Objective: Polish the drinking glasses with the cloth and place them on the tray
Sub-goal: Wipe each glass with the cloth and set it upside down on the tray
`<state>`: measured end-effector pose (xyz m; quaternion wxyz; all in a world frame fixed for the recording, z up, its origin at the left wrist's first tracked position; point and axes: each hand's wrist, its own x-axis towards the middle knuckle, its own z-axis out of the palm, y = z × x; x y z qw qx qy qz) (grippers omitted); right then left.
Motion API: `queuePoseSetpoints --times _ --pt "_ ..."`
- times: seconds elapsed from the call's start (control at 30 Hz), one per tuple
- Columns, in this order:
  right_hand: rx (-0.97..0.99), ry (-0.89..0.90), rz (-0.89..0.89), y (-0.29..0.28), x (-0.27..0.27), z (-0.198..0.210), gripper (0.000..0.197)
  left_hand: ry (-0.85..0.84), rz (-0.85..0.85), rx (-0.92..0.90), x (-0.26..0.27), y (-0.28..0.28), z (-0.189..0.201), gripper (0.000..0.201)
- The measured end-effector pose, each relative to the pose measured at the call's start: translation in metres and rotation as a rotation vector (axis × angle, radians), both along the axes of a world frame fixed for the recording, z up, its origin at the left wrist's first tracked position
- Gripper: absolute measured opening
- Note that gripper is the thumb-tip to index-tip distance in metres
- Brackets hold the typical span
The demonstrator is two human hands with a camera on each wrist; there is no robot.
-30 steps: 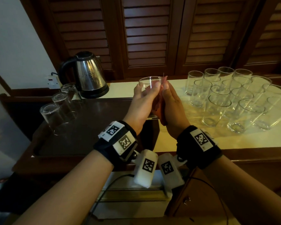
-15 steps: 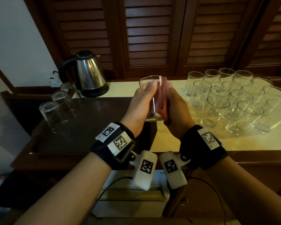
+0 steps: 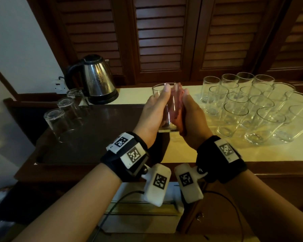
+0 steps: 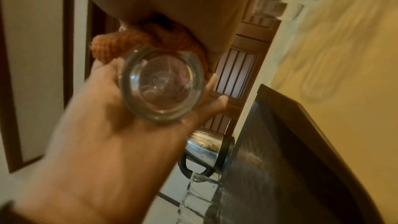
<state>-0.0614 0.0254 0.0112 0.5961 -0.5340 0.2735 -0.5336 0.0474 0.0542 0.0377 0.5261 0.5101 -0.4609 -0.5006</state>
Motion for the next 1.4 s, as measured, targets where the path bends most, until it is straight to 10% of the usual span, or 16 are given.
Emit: queuePoseSetpoints --times 0.33,0.93,1.4 --pt "-0.227 0.088 -0.136 0.005 0.002 0.006 0.031 0.127 0.194 -0.109 -0.016 -0.003 -0.009 0.093" --pt "0.465 -0.233 0.214 0.001 -0.036 -0.003 0.054 0.243 -0.084 -0.113 -0.005 -0.009 -0.011 0.03" --pt "0.541 -0.27 0.008 -0.009 -0.035 -0.007 0.037 -0.006 -0.081 -0.36 0.003 -0.017 -0.031 0.076"
